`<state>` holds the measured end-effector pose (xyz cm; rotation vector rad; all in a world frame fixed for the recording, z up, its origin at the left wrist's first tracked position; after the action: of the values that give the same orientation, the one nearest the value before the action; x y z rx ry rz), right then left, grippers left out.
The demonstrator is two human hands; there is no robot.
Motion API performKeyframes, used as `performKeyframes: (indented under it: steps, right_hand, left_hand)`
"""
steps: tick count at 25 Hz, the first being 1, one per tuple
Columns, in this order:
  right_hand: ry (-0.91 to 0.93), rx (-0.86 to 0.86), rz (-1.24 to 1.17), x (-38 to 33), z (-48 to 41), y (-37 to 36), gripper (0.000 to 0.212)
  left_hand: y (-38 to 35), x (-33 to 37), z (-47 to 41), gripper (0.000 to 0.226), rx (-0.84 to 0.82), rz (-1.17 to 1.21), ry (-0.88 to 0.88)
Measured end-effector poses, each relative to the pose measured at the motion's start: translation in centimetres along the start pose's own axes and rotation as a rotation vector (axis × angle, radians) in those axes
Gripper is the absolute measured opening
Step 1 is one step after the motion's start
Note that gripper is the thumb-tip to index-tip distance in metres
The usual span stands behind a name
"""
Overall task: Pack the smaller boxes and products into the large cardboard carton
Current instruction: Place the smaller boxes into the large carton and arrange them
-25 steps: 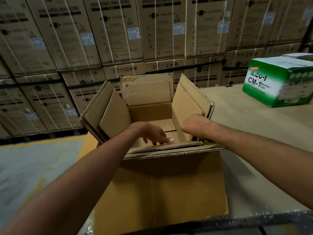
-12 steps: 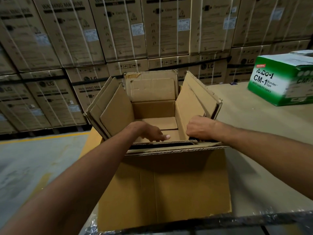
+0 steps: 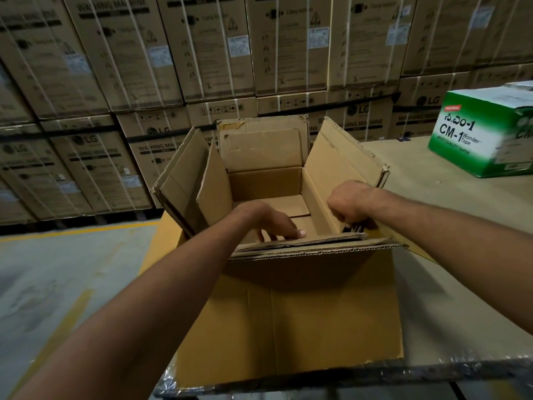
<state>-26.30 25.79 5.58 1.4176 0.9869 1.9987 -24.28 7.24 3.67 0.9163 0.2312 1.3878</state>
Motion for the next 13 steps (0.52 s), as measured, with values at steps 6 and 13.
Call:
performKeyframes:
  steps: [6,13]
  right_hand:
    - [0.039,0.002,-0.078,-1.2,0.2,-0.4,0.005]
    - [0.165,0.167,0.149,-2.3,2.0,0.4,0.022]
  left_hand:
    - [1.1,-1.3,0.7,0.047,-0.030,-0.058,0.058]
    - [1.8,-3.1,1.2,0.045,-0.021,-0.010,0.080]
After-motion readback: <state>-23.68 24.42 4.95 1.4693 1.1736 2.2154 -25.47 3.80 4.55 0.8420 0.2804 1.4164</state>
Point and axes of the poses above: each hand's wrist, its own z-axis away from the middle knuckle, its own y-axis out of the back of the hand, x = y × z, the point moved 3 cm from there along -z, towards the middle knuckle, and after that the axes turned 5 degrees about -y, right-handed, at the moved point
